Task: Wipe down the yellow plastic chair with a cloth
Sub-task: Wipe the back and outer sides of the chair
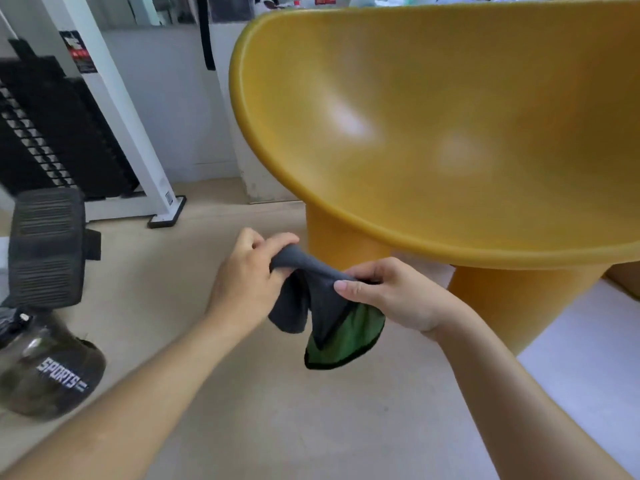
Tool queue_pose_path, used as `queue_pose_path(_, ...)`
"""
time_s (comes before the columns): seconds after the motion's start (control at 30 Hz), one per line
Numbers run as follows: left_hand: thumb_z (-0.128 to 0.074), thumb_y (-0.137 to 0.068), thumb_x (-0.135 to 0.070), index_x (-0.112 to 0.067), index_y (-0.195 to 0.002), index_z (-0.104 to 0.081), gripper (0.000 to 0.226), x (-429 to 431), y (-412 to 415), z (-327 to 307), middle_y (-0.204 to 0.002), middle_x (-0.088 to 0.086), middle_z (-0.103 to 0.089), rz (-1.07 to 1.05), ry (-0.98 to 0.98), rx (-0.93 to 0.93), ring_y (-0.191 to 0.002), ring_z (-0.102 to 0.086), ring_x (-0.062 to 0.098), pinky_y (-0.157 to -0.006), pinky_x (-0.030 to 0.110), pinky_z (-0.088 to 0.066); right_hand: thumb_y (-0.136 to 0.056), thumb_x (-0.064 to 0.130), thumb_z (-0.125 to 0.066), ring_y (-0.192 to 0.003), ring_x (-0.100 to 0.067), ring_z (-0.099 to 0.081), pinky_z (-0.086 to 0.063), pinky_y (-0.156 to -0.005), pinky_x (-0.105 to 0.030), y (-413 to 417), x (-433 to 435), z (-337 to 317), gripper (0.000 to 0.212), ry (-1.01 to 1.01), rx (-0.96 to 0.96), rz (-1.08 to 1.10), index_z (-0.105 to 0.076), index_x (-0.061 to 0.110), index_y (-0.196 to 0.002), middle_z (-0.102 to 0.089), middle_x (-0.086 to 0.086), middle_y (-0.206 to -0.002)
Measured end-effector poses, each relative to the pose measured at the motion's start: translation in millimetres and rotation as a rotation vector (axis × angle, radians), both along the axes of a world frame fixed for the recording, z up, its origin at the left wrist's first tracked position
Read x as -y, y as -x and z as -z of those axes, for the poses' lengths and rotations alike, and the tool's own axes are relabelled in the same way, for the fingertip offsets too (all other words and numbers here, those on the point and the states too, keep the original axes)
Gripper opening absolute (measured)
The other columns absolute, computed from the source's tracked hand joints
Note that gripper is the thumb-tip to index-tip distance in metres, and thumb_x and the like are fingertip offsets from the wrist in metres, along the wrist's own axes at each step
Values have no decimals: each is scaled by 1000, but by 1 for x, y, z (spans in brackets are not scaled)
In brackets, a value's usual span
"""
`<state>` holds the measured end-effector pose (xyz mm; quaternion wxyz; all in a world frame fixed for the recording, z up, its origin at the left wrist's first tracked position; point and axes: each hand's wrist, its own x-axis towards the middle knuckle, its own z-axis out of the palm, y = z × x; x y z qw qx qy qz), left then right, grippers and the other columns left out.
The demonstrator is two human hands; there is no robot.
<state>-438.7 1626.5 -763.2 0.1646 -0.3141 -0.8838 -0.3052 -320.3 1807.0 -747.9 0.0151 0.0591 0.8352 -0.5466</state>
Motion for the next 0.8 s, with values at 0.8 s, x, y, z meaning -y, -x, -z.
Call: queue_pose_path(0.8,-58,-92,-13,-15,-90,-62,5,-144,-13,44,-85,1,-67,-108,-1145,1338,-82,-66,24,-82,41,-53,-92,45,-50,-97,-12,-52,-43,-85,-30,29,-16,7,29,-774,-7,551,-64,28,-111,-49,3,-108)
